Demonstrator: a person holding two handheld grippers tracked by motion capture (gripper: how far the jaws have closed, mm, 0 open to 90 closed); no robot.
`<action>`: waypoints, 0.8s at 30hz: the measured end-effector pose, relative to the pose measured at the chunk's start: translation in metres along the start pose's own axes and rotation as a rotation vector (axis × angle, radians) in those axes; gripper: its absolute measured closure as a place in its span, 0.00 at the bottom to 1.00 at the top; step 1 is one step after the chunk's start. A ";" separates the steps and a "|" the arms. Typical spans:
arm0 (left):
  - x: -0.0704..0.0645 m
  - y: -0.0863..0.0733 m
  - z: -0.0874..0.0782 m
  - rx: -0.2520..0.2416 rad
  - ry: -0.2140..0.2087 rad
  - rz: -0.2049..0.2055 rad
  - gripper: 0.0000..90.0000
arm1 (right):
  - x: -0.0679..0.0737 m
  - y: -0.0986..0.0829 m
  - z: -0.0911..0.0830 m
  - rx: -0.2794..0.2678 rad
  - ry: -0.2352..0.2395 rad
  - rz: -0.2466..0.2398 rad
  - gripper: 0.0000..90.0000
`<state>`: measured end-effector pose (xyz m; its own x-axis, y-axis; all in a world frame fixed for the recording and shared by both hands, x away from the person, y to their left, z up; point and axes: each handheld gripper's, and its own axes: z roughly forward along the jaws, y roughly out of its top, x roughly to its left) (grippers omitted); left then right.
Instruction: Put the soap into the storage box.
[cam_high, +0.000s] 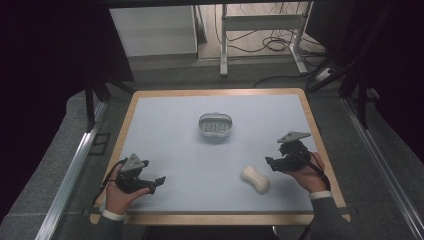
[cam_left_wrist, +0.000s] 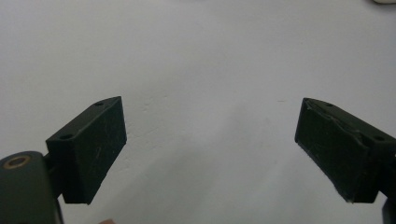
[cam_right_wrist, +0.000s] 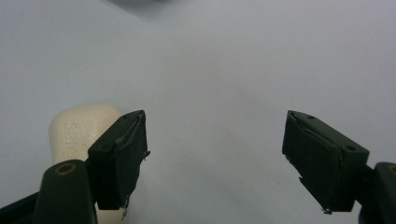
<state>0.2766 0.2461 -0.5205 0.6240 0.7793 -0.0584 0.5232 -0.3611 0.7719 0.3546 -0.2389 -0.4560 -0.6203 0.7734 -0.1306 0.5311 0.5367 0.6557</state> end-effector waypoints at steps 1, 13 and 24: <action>0.000 0.000 0.000 0.000 0.000 0.000 0.11 | 0.000 0.001 -0.001 0.002 0.006 0.002 0.25; -0.001 0.000 0.001 -0.002 -0.003 -0.001 0.11 | 0.012 0.010 -0.004 0.043 0.046 -0.035 0.26; -0.001 0.000 -0.001 0.005 -0.006 0.009 0.11 | 0.027 0.011 0.000 0.085 0.066 -0.064 0.26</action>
<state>0.2762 0.2458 -0.5198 0.6325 0.7726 -0.0551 0.5201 -0.3709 0.7694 0.3439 -0.2123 -0.4525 -0.6893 0.7146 -0.1194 0.5345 0.6129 0.5820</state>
